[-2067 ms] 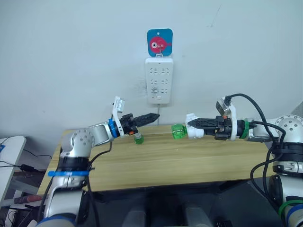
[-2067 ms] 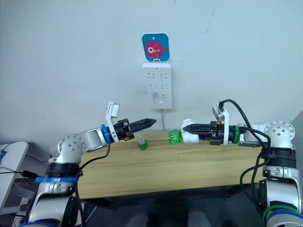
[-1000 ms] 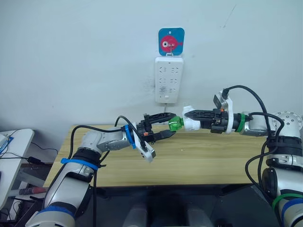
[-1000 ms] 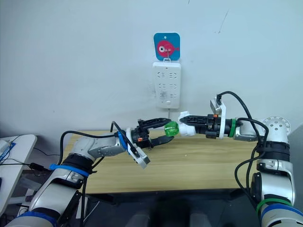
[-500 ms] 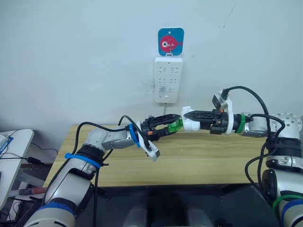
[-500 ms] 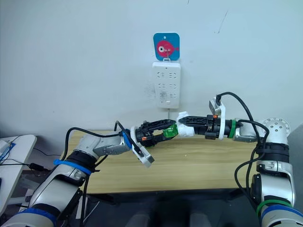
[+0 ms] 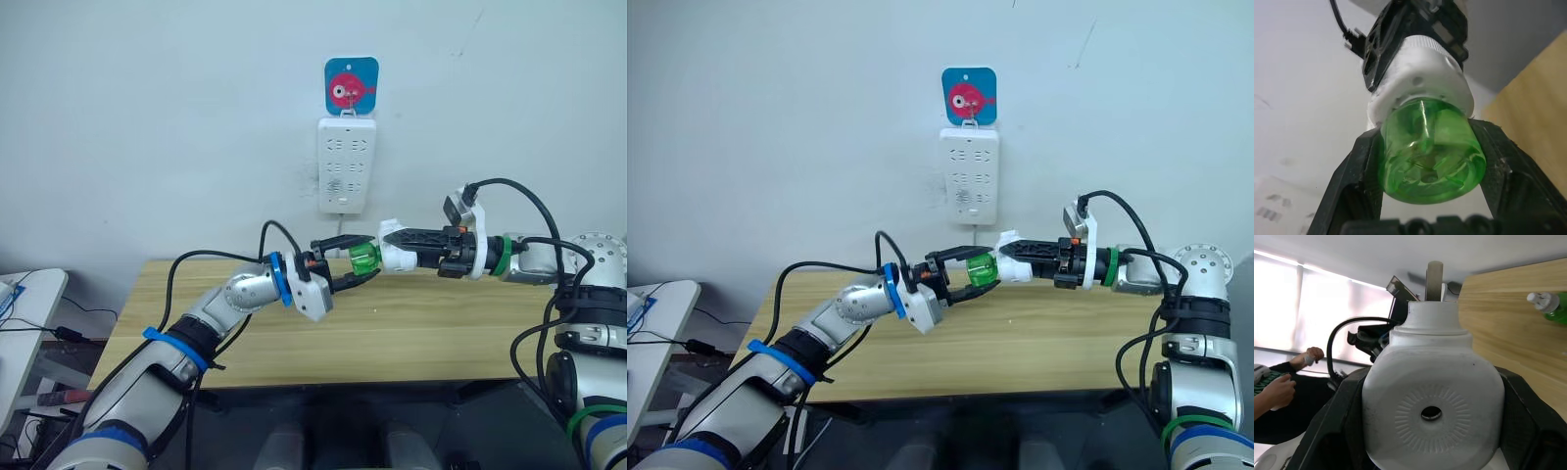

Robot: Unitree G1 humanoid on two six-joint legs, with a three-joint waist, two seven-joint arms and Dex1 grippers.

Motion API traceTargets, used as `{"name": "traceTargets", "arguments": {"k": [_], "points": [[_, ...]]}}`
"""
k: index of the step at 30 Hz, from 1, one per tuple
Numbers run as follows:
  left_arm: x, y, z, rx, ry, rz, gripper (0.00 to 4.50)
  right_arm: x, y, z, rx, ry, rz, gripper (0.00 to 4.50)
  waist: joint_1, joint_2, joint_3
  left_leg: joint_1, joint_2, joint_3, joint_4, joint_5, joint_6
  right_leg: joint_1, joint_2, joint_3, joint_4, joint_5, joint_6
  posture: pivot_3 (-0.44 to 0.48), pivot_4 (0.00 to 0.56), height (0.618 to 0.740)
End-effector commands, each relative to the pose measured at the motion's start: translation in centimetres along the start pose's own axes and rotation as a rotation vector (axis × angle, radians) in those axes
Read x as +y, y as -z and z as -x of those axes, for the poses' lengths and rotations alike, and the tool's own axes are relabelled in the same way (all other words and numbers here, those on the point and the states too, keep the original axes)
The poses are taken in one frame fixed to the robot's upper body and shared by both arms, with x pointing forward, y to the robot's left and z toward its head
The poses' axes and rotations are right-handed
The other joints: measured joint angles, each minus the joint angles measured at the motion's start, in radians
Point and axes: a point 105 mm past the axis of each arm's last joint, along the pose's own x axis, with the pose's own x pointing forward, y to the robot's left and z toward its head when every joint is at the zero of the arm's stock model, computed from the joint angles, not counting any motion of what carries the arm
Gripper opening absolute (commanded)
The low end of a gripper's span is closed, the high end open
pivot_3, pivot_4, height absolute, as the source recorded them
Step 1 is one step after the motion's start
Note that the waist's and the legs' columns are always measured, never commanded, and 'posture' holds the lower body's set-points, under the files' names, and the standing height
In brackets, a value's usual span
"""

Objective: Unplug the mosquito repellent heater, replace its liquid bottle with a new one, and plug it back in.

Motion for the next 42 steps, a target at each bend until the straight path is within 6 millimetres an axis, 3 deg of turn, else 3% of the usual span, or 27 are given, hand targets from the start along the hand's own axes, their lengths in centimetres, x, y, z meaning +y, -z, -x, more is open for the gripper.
{"name": "traceTargets", "arguments": {"k": [1,4,10,16,23,26,29,34,37,42], "points": [[3.0,-1.3,0.9,0.016,0.056,0.681,2.31,1.2,0.5,0.1,0.037,-0.041,0.045,3.02,-0.009,0.000,0.000,0.000,0.000,-0.001,0.001,0.000,0.000,0.000,0.000,0.000,0.000,0.000,0.000,0.005,0.094,0.740],[4.1,-2.6,1.2,-0.010,0.106,1.216,2.31,1.3,0.7,0.0,0.048,-0.048,0.050,3.02,-0.025,0.000,0.000,0.001,0.000,-0.002,0.001,0.001,0.001,0.001,0.002,-0.001,0.001,0.000,0.000,0.005,0.091,0.740],[5.9,-3.5,1.7,-0.116,0.165,1.676,2.31,1.7,0.7,-0.3,0.053,-0.068,0.059,3.02,-0.036,0.000,0.000,0.003,-0.001,-0.004,0.001,0.001,0.002,0.003,0.010,-0.001,0.002,-0.002,0.004,-0.004,0.092,0.740],[4.2,-2.8,3.2,-0.066,0.185,1.821,2.31,1.6,0.3,0.0,0.014,-0.063,0.052,3.02,-0.037,0.000,0.000,0.003,-0.001,-0.003,0.001,0.002,0.002,0.002,0.009,0.001,0.002,-0.002,0.003,-0.019,0.099,0.740],[3.0,-3.3,4.8,-0.047,0.202,1.866,2.31,1.1,0.1,0.5,-0.006,-0.036,0.038,3.02,-0.035,0.000,0.000,0.003,-0.003,-0.002,0.001,0.002,0.002,0.002,0.003,0.002,0.002,-0.002,0.003,-0.020,0.101,0.740],[2.5,-3.2,5.6,-0.018,0.174,1.847,2.31,0.0,-0.7,1.2,-0.050,0.039,0.034,3.02,-0.034,0.000,0.000,0.003,-0.004,-0.001,0.001,0.002,0.002,0.002,0.002,0.002,0.002,-0.002,0.003,-0.010,0.106,0.740],[2.0,-2.8,6.6,0.015,0.119,1.823,2.31,-4.0,-1.6,2.7,-0.096,0.332,0.095,3.02,-0.033,0.000,0.000,0.003,-0.004,-0.001,0.001,0.002,0.002,0.002,0.001,0.003,0.002,-0.002,0.003,0.003,0.114,0.740],[1.1,-2.3,7.8,0.035,0.043,1.801,2.31,-13.5,-1.7,8.7,0.031,0.993,0.439,3.02,-0.031,0.000,0.000,0.003,-0.004,-0.001,0.000,0.002,0.002,0.002,0.001,0.002,0.001,-0.002,0.003,0.009,0.123,0.740],[0.7,-2.4,7.8,0.040,0.032,1.793,2.31,-15.5,-1.9,10.3,0.103,1.088,0.558,3.02,-0.031,0.000,0.002,0.003,-0.004,-0.001,0.001,0.002,0.001,0.002,0.001,0.003,0.001,-0.002,0.003,0.015,0.123,0.740],[0.0,-2.6,7.8,0.054,0.029,1.779,2.31,-18.0,-0.8,12.2,0.235,1.201,0.586,3.02,-0.030,0.000,0.003,0.004,-0.004,-0.001,0.000,0.002,0.001,0.002,0.000,0.003,0.001,-0.002,0.003,0.028,0.126,0.740]]}}
